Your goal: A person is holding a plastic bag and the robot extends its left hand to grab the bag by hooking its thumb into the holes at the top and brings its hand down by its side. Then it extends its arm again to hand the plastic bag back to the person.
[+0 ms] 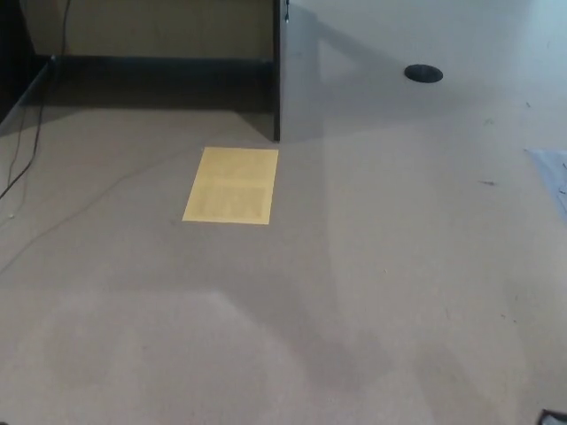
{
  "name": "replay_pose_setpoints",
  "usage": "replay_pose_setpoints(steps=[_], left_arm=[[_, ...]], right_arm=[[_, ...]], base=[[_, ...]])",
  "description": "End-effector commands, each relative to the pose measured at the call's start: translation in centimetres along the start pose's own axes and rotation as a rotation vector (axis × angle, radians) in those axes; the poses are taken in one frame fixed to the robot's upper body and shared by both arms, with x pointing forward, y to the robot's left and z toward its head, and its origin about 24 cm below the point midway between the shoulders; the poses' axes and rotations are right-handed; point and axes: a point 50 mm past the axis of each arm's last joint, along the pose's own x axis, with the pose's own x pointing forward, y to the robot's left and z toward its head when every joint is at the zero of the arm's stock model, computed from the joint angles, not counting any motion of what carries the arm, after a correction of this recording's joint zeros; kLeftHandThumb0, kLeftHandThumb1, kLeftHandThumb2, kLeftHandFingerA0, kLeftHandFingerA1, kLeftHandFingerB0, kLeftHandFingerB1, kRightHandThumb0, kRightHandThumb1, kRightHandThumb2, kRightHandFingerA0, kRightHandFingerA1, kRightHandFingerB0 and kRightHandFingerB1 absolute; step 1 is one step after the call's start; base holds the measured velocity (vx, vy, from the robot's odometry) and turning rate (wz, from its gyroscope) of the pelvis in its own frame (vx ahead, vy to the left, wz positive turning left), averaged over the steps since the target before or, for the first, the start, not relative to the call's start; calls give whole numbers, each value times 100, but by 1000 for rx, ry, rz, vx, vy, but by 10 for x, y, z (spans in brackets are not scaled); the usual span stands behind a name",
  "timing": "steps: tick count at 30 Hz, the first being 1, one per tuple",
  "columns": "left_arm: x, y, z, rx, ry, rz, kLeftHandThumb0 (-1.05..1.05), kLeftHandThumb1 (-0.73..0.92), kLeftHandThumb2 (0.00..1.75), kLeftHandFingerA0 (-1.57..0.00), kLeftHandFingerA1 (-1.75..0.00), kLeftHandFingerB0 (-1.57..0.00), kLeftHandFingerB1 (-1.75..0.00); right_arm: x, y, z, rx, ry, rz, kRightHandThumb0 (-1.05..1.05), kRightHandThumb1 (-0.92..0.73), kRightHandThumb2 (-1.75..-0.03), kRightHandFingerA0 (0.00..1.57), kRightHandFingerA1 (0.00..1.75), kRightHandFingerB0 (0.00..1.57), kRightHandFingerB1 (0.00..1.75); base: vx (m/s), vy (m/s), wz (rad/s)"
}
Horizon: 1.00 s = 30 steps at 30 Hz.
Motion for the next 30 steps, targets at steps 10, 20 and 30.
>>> replay_pose_setpoints(steps=[10, 20, 30], left_arm=[[-20, 12, -10, -42, -123, 10, -34, 50, 55, -49, -45, -42, -37], [-23, 13, 35, 49, -385, 25, -48, 40, 65, -29, -46, -25, -39], [-45, 34, 173, 85, -930, 89, -29, 26, 85, -7, -52, -5, -50]], right_arm=[[-22, -21, -14, -12, -142, -85, -53, -70, -61, 64, 47, 35, 32], [-29, -16, -24, -30, -122, -63, -56, -72, -62, 61, 46, 34, 31], [-27, -14, -22, -28, -126, -58, -56, -71, -61, 63, 48, 34, 32]], base=[[0, 0, 0], [0, 0, 0], [0, 0, 0]])
